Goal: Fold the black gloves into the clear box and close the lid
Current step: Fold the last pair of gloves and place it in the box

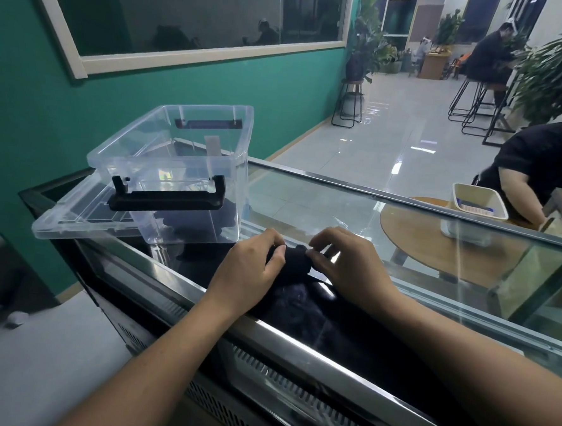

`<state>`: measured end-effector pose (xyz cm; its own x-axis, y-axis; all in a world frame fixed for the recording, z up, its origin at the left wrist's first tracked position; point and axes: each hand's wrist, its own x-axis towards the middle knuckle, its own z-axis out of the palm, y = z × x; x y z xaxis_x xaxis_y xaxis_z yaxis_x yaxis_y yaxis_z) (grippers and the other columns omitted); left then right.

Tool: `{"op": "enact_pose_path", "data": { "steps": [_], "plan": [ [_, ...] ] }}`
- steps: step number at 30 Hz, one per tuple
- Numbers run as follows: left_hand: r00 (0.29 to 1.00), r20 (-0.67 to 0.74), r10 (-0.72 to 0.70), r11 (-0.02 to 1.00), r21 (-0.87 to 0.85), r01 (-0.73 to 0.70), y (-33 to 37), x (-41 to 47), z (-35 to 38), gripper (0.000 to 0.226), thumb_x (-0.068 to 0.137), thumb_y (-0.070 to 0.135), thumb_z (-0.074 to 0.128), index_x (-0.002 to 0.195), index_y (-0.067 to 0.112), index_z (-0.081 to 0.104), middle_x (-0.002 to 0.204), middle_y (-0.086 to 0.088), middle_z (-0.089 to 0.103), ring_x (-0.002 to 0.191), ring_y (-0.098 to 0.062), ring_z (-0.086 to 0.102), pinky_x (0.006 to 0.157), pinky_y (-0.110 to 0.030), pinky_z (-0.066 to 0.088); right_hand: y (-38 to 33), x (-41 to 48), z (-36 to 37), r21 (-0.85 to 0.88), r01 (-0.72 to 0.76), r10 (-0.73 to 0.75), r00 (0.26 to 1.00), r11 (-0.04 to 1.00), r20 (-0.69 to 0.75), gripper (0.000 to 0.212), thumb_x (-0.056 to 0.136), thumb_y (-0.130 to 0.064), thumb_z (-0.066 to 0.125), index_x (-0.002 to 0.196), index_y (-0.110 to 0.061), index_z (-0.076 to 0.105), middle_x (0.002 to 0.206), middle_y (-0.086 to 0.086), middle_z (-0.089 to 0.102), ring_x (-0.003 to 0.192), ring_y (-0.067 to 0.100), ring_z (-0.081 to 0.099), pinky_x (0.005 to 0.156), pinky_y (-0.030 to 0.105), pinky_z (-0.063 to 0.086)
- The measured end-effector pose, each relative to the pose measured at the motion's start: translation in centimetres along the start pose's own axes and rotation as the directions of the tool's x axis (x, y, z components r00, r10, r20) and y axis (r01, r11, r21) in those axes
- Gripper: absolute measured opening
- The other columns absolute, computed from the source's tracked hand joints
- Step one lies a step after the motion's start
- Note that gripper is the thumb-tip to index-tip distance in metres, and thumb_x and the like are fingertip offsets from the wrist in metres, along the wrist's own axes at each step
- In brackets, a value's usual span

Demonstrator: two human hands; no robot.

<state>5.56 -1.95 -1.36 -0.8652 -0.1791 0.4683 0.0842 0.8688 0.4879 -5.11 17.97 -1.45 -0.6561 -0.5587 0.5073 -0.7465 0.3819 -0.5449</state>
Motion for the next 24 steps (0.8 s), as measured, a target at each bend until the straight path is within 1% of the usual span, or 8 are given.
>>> {"op": "enact_pose_path", "data": {
  "steps": [3,5,7,12,15,20,22,24],
  "plan": [
    [1.0,-0.02,0.004,1.0,0.002,-0.004,-0.4,0.2,0.3,0.013,0.109,0.029,0.057,0.102,0.024,0.067,0.092,0.012,0.066,0.085,-0.006,0.06,0.076,-0.015,0.045,0.4,0.0,0.2,-0.019,-0.01,0.01,1.0,1.0,0.0,0.01,0.094,-0.023,0.08,0.091,-0.028,0.072,0.09,-0.014,0.066,0.077,0.003,0.068,0.071,0.021,0.052],
    [0.999,-0.04,0.016,1.0,0.022,-0.015,-0.7,0.2,0.5,0.015,0.108,0.029,0.058,0.104,0.022,0.071,0.097,0.01,0.066,0.091,-0.01,0.062,0.082,-0.025,0.05,0.6,0.0,0.3,-0.036,-0.017,0.017,1.0,0.999,0.009,0.008,0.093,-0.023,0.08,0.093,-0.028,0.074,0.094,-0.013,0.064,0.079,0.002,0.065,0.071,0.016,0.046],
    [0.997,-0.069,0.02,0.998,0.055,-0.017,-0.8,0.2,0.6,0.013,0.107,0.03,0.062,0.106,0.021,0.072,0.101,0.008,0.065,0.096,-0.013,0.062,0.084,-0.028,0.052,0.6,0.0,0.3,-0.053,-0.019,0.02,0.999,0.998,0.025,0.006,0.094,-0.024,0.08,0.097,-0.028,0.076,0.099,-0.009,0.061,0.082,0.006,0.062,0.071,0.013,0.043],
    [0.983,-0.146,0.108,0.988,0.126,-0.089,-0.6,0.1,0.3,0.001,0.101,0.02,0.073,0.1,0.02,0.074,0.1,0.008,0.064,0.096,-0.015,0.059,0.082,-0.03,0.055,0.2,-0.1,0.2,-0.113,0.018,-0.012,0.999,0.993,0.05,0.009,0.096,-0.02,0.076,0.099,-0.029,0.077,0.096,-0.009,0.059,0.078,0.013,0.06,0.067,0.025,0.042],
    [0.984,-0.108,0.139,0.986,0.103,-0.128,-0.6,-0.1,0.3,0.009,0.099,0.016,0.07,0.106,0.02,0.075,0.103,0.009,0.068,0.096,-0.015,0.063,0.086,-0.035,0.058,0.0,-0.2,0.1,-0.104,0.063,-0.056,0.996,0.993,0.066,0.009,0.096,-0.019,0.074,0.101,-0.026,0.074,0.099,-0.009,0.06,0.076,0.013,0.061,0.069,0.028,0.049],
    [0.992,-0.009,0.123,0.987,0.104,-0.121,0.0,-0.7,-0.2,0.031,0.088,0.028,0.069,0.119,0.024,0.074,0.113,0.013,0.067,0.106,-0.012,0.061,0.095,-0.029,0.055,-0.2,-0.3,-0.2,-0.072,0.136,-0.124,0.982,0.988,0.142,0.021,0.094,-0.021,0.072,0.114,-0.028,0.07,0.111,-0.01,0.062,0.089,0.009,0.061,0.078,0.024,0.053],
    [0.992,0.023,0.123,0.988,0.096,-0.124,-0.1,-0.8,-0.4,0.039,0.085,0.026,0.071,0.125,0.025,0.073,0.117,0.013,0.067,0.111,-0.011,0.059,0.101,-0.027,0.053,-0.5,-0.4,-0.4,-0.089,0.157,-0.139,0.973,0.984,0.182,0.029,0.093,-0.022,0.073,0.12,-0.031,0.07,0.11,-0.009,0.064,0.094,0.009,0.059,0.08,0.02,0.051],
    [0.994,0.036,0.103,0.992,0.068,-0.105,-0.3,-0.7,-0.5,0.045,0.084,0.021,0.074,0.128,0.026,0.073,0.12,0.013,0.068,0.113,-0.01,0.058,0.104,-0.026,0.051,-0.5,-0.4,-0.6,-0.083,0.181,-0.16,0.965,0.98,0.21,0.034,0.092,-0.023,0.075,0.124,-0.034,0.07,0.104,-0.009,0.064,0.09,0.006,0.057,0.079,0.014,0.046]
  ]
}}
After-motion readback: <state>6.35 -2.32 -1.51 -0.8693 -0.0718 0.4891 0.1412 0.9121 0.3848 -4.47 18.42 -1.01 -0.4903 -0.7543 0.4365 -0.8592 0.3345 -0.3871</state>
